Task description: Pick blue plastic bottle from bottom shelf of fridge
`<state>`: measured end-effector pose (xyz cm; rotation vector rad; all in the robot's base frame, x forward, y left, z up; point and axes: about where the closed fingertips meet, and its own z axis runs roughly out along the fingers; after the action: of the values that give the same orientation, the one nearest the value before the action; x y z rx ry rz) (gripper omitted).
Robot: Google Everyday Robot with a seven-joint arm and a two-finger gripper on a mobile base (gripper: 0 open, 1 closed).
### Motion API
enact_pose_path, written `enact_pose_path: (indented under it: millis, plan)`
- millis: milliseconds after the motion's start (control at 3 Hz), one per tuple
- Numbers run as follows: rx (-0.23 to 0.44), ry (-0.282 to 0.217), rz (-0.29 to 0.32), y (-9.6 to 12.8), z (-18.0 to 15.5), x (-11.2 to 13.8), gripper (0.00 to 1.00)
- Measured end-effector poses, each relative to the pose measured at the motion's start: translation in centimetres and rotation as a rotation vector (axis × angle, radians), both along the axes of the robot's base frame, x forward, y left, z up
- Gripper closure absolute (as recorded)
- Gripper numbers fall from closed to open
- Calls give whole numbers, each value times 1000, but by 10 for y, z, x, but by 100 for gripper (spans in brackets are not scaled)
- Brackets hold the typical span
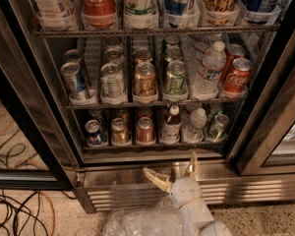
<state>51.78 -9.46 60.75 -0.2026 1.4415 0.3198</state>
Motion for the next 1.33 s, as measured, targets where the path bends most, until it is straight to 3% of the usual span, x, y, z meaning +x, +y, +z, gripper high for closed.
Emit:
enact_pose_path:
  millis: [333, 1333]
  plan:
    - [0, 0, -1, 0, 0, 0, 0]
    - [-54, 16, -70, -10, -12, 35, 0]
